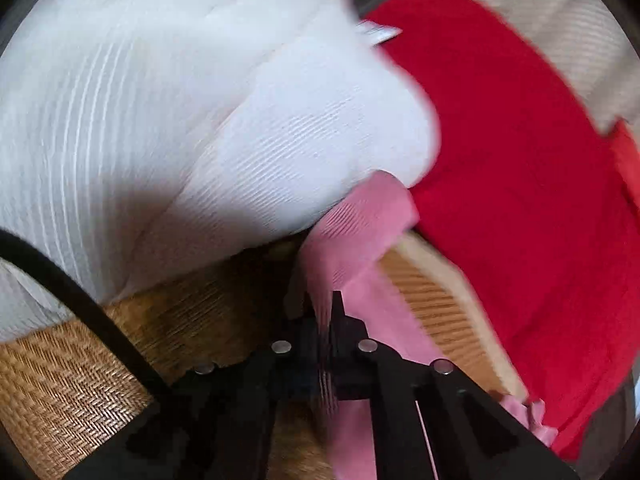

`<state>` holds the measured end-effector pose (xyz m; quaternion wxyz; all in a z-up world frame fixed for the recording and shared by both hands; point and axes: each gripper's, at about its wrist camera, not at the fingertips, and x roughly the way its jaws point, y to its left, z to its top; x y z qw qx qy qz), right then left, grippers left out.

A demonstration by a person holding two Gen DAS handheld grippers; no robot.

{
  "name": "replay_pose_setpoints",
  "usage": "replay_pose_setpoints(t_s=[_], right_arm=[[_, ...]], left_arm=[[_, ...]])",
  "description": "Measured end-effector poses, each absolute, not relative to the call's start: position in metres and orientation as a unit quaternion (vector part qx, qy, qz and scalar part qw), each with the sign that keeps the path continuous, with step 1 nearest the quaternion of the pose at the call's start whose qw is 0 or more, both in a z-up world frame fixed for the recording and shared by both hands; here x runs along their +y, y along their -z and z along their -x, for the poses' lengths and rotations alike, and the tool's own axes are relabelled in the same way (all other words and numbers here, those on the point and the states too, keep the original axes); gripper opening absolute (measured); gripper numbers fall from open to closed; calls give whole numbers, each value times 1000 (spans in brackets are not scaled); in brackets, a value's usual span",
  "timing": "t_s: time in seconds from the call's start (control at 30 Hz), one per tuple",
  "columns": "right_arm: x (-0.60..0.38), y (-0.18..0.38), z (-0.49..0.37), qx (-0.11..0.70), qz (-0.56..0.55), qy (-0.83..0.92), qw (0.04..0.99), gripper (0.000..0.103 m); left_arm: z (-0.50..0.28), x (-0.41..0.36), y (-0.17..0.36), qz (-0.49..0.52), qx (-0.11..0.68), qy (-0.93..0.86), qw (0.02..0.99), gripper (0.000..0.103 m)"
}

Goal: Fold large clothes

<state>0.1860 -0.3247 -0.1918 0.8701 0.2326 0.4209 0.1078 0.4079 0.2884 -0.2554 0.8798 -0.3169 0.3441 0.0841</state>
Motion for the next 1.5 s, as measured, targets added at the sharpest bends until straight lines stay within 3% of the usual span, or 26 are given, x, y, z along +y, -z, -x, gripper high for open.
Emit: replay_pose_setpoints(t_s=[0.3,0.53,0.57,0.63,0.67,0.7,0.77,0.93,1.3,1.33,1.4,1.5], right_arm=[[-340,177,-176,391,-245,-93,882,54],[-368,164,-162,362,-269,-72,890,54],[-372,162,-160,358,-272,-69,890,54],[-383,159,-157,352,-287,-62,889,54],[-388,159,-155,348,-298,-60,887,55],[-396,160,-154,346,-318,-58,881,56],[-405,161,-153,345,-340,-57,873,69],[-409,167,-161,362,-379,-87,847,70],[-344,202,-217,446,-299,-78,840,70],[-336,200,-218,440,-281,-80,849,68],[-317,193,-218,439,-264,-117,851,32],[-293,173,-208,407,-193,-116,885,18]], left_arm=[[-357,142,144,138,254,79,954,4],[-292,-22,121,25,255,267,929,4],[-285,-43,125,10,271,296,916,8],[-267,-82,137,-21,307,347,886,37],[-260,-91,141,-27,314,360,878,63],[-251,-96,143,-29,310,370,875,75],[-240,-93,143,-27,300,374,877,75],[-266,-36,133,40,304,303,902,77],[-332,29,210,-4,432,58,900,77],[-337,28,219,-8,442,51,896,77],[-342,34,237,-20,470,41,881,77],[-343,33,246,-33,491,38,870,77]])
